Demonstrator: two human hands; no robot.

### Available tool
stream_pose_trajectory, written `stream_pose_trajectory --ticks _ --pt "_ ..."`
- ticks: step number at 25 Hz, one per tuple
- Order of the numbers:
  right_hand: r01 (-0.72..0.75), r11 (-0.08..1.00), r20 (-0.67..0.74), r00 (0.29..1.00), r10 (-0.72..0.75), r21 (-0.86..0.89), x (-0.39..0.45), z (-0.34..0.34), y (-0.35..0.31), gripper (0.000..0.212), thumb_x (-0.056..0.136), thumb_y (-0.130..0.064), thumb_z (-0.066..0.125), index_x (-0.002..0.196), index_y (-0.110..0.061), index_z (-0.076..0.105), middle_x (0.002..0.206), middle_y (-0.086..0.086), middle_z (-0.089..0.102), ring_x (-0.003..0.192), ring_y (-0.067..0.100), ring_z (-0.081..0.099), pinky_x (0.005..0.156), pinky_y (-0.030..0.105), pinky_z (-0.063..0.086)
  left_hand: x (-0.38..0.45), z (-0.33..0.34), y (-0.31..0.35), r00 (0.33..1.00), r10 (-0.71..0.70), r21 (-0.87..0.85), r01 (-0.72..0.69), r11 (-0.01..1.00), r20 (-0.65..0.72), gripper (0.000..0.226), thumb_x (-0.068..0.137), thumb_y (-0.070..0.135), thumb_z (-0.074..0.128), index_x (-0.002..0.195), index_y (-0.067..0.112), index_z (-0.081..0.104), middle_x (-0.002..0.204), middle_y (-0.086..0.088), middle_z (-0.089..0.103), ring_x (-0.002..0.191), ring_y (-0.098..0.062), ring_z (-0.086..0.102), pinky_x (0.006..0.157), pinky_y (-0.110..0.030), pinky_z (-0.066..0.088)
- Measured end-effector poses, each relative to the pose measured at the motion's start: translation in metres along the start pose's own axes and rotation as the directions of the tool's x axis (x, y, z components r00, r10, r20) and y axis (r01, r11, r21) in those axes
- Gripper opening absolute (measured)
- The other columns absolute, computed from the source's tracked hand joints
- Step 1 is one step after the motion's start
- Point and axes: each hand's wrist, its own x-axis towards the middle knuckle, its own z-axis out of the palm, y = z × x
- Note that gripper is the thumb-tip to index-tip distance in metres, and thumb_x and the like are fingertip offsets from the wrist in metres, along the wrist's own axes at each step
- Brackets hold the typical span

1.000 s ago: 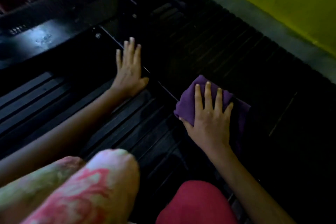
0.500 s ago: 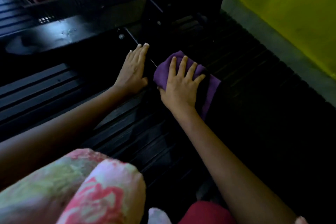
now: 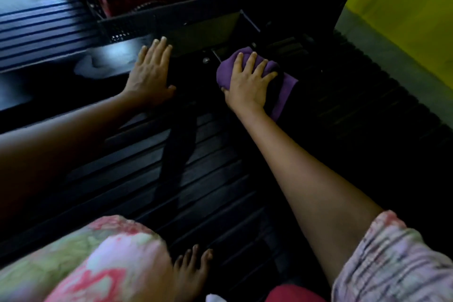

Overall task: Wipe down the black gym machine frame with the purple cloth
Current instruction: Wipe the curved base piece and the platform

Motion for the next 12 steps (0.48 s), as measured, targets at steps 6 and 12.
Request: stream_pose_trajectory --ticks 6,12 --pt "0.013 0.998 -0.035 0.999 -0.015 -0.057 0.042 0.002 -0.032 0.065 0.099 -0.031 0.043 0.15 -0.007 0.013 0.153 0.028 0.017 0.136 0.051 0.023 0.1 0.069 0.024 -0.009 0.01 -0.034 0.997 0.014 0.209 -0.03 0.977 0.077 0.112 0.073 0.055 0.07 0.148 -0.005 0.012 0.157 -0.024 0.005 0.146 -0.036 0.002 0.116 -0.05 -0.002" --pt "0.161 0.985 -0.01 0.987 -0.162 -0.058 0.053 -0.007 -0.04 0.057 0.098 -0.017 0.041 0.15 -0.013 0.019 0.154 0.02 0.022 0.138 0.045 0.025 0.104 0.063 0.025 -0.009 0.013 -0.037 0.996 0.027 0.287 -0.05 0.957 0.083 0.121 0.066 0.066 0.069 0.147 -0.006 0.014 0.154 -0.031 0.004 0.144 -0.041 0.004 0.116 -0.049 -0.003"
